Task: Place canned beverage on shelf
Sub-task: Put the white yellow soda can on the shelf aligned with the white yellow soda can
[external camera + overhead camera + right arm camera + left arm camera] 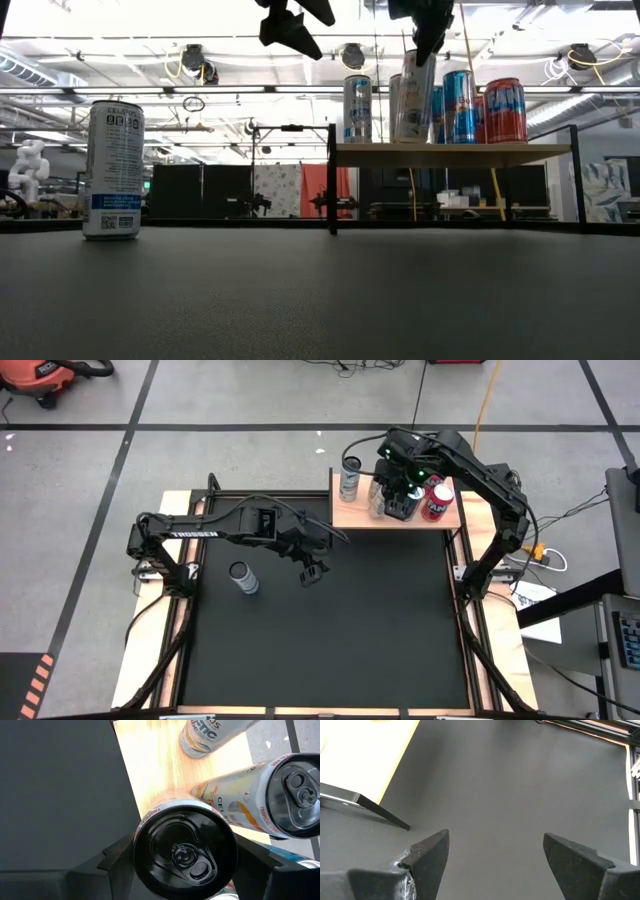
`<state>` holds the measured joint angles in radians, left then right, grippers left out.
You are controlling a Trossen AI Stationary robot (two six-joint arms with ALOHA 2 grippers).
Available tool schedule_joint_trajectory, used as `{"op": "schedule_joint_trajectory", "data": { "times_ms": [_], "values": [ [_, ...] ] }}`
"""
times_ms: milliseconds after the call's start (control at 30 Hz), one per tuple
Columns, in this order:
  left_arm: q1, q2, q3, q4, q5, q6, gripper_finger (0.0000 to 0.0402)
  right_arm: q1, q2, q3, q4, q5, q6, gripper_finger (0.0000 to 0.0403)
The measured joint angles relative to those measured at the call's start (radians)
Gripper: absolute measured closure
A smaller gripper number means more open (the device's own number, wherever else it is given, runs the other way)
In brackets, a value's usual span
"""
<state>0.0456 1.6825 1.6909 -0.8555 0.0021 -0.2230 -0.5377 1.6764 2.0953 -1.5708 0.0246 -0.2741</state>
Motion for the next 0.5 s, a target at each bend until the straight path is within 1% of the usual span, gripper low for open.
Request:
{"op": "schedule_joint_trajectory", "data": {
  "times_ms": [500],
  "values": [
    [0.0,0.0,0.0,0.0,0.0,-0.003,0.0079,0.0,0.007,0.0,0.0,0.004,-0.014,0.0165]
  ]
}}
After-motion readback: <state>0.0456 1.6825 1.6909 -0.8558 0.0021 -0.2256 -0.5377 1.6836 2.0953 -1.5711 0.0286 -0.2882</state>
